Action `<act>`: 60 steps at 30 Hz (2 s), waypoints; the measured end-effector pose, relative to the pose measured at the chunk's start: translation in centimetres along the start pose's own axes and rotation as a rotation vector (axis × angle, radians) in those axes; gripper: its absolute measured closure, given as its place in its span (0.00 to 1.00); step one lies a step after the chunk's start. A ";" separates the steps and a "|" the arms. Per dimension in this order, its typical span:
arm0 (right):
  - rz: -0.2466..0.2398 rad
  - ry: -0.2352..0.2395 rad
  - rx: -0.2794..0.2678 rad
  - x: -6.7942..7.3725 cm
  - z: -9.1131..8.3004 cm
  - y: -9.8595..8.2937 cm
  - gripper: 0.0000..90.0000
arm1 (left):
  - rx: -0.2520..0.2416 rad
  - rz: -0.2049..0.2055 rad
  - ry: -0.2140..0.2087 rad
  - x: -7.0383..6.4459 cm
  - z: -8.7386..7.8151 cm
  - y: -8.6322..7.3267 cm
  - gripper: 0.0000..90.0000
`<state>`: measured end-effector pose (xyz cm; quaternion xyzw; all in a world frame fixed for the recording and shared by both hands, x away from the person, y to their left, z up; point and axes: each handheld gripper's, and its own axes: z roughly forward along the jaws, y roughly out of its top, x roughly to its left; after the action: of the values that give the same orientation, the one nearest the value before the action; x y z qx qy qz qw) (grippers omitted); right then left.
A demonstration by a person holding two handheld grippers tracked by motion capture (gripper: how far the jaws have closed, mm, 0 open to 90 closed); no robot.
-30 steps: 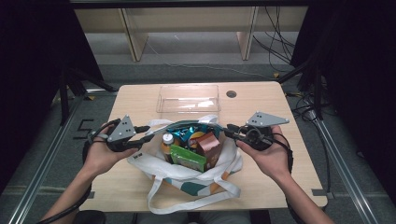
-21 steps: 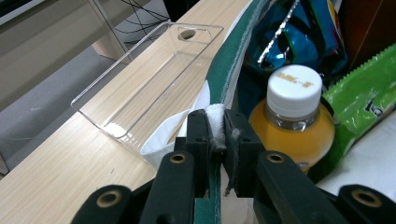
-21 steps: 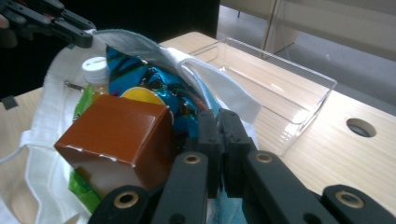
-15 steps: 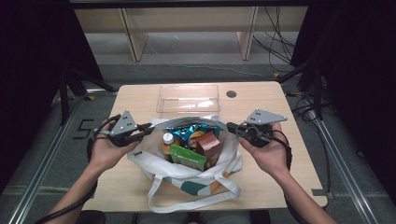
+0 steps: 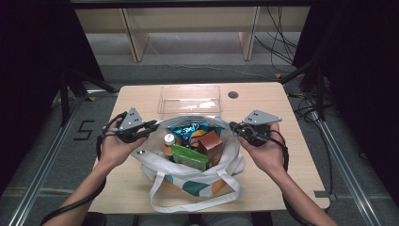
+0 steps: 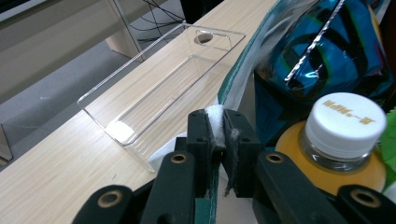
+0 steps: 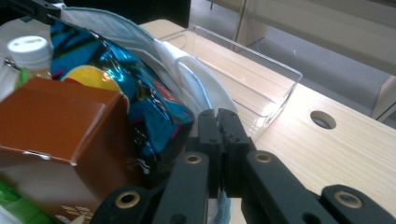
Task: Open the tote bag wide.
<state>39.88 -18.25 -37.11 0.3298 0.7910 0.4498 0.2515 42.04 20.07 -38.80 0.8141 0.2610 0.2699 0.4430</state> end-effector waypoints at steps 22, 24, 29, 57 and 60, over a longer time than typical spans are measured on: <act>0.017 -0.026 0.094 -0.8 3.1 -2.1 0.99 | 0.090 0.005 -0.008 0.1 3.6 -1.8 0.90; 0.013 -0.026 0.099 -0.6 3.4 -2.4 0.99 | 0.099 0.008 -0.008 0.1 3.8 -2.1 0.90; -0.013 -0.038 0.101 -0.6 4.2 -3.1 0.99 | 0.115 0.016 -0.015 0.0 4.6 -2.9 0.90; -0.005 -0.019 0.131 -1.2 6.2 -5.6 0.99 | 0.147 0.060 -0.012 -0.5 6.5 -4.9 0.90; -0.003 -0.021 0.128 -1.2 6.3 -5.7 0.99 | 0.145 0.060 -0.014 -0.5 6.5 -4.9 0.90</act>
<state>43.33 -17.85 -44.94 0.3488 0.8160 0.3944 0.2385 45.14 18.21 -46.13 0.8534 0.2522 0.2577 0.3764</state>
